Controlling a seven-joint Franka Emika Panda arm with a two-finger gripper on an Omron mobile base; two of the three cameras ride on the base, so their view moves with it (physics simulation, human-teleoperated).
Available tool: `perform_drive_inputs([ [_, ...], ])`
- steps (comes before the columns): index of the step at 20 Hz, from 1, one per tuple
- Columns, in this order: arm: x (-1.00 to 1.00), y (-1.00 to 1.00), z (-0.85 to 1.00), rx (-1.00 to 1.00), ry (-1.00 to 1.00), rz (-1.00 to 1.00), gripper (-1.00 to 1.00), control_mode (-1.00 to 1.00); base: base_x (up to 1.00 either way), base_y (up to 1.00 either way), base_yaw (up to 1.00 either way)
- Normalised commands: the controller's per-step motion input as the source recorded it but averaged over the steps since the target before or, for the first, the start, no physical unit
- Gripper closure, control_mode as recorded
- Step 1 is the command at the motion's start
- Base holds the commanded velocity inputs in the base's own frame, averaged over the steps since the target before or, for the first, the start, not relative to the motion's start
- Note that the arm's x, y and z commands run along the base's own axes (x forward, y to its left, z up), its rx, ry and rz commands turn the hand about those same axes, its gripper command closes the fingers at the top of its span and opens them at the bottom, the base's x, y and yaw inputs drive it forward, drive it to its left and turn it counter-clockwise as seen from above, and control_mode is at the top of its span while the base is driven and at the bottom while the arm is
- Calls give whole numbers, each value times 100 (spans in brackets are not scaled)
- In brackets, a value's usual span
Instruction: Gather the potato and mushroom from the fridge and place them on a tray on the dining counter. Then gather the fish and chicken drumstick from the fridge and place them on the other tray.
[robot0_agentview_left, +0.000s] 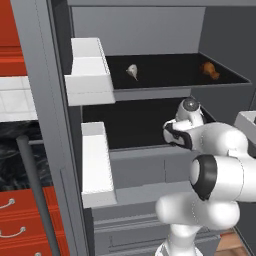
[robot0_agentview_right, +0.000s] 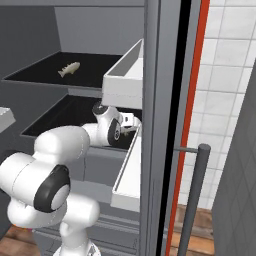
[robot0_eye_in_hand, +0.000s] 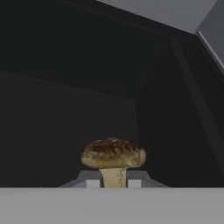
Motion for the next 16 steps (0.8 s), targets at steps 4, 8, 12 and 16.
perform_drive_inputs([
  [4,-45,1,7,0,-10,0,100,-100,0,0,0],
  [8,-47,0,58,0,-1,0,100,-100,0,0,0],
  [12,-48,0,73,0,0,0,100,-100,0,0,0],
  [16,-57,2,68,1,2,0,100,-100,0,0,0],
])
